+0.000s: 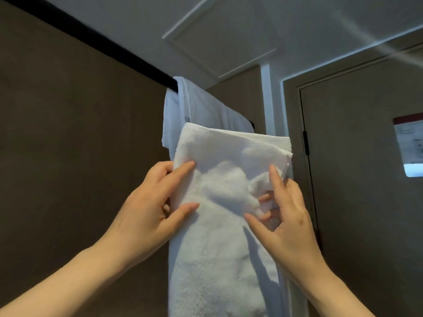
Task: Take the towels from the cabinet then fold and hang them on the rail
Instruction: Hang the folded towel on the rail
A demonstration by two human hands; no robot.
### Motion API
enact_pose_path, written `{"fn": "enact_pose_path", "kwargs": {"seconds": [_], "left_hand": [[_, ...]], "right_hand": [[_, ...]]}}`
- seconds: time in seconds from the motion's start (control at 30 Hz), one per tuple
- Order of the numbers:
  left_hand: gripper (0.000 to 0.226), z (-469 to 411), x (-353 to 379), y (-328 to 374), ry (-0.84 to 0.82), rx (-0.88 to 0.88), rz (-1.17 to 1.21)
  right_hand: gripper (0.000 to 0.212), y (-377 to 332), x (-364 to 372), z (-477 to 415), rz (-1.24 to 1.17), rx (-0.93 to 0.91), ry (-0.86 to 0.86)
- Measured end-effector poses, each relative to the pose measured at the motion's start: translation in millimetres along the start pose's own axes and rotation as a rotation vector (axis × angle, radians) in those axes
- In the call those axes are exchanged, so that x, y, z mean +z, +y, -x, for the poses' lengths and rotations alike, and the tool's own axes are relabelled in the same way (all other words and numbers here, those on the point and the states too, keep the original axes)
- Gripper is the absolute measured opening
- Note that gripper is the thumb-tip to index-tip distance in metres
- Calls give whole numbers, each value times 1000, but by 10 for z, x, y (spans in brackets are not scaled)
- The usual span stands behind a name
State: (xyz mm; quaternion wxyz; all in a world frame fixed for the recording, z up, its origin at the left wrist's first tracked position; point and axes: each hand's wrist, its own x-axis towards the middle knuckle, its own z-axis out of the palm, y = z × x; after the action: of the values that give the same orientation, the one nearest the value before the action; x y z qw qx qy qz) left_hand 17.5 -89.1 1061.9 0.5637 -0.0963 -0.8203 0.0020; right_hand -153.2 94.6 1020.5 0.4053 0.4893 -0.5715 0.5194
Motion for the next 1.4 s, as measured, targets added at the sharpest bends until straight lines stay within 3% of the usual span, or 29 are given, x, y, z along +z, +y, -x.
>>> {"fn": "enact_pose_path", "kwargs": {"seconds": [0.1,0.27,0.7,1.1,1.4], "left_hand": [[65,-104,-282,-24,-11,46,-211],[60,-300,-799,-79,36,58,-351],[80,-645,-1724,-191,77,-61,-760],[80,-1165,-1741,-145,155,-103,-929],[63,-1718,-1666,-201,271,-142,-1123]], "right_hand": [[100,-125,158,-213,30,-86,37],[101,-416,454,-606,10,-193,123],[104,-1095,1171,-1420,-211,-268,174],[103,-1006,1423,-2150,-455,-354,201],[93,-913,1452,-2713,-598,-374,175]]}}
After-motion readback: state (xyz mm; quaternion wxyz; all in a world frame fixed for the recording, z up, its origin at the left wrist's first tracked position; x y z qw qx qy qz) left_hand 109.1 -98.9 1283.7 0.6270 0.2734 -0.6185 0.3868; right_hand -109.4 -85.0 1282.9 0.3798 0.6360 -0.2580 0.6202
